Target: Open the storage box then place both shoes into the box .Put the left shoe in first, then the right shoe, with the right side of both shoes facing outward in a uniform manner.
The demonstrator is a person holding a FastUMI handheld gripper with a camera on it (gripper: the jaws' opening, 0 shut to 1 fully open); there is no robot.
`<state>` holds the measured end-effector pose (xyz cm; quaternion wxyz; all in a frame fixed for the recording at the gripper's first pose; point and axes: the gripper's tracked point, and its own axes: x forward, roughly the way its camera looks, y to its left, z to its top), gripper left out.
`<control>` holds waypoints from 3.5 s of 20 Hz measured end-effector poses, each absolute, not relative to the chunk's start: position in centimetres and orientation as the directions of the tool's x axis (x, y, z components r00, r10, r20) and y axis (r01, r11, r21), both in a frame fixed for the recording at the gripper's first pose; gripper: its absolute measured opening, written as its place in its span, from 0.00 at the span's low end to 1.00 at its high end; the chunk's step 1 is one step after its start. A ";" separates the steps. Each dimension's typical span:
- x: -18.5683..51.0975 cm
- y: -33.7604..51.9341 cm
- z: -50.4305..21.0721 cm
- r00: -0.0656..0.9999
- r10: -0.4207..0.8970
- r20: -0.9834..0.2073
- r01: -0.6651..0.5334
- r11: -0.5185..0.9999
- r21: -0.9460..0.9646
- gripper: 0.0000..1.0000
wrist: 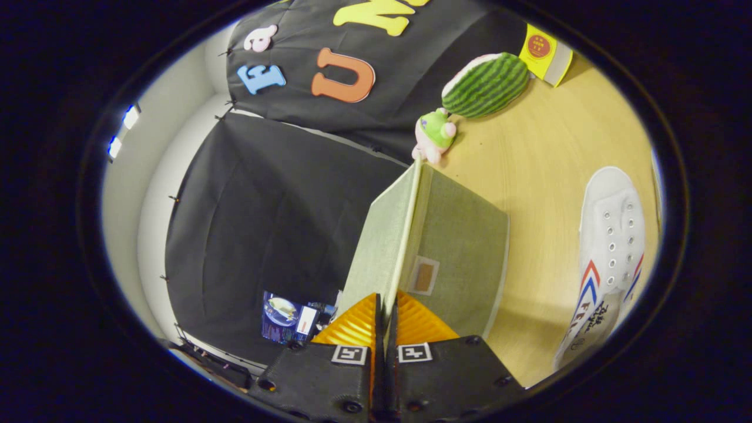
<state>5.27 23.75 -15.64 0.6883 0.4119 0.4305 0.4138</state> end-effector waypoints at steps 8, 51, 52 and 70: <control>5.4 28.2 -4.7 0.305 0.938 -0.163 -0.305 0.259 0.917 0.05; 5.6 8.4 -20.7 0.427 0.294 -0.855 -0.328 0.931 0.157 0.97; 5.6 7.5 -22.4 0.396 0.277 -0.876 -0.312 0.937 0.155 0.97; 6.5 8.3 -33.0 0.130 0.368 -0.921 -0.076 0.930 0.361 0.49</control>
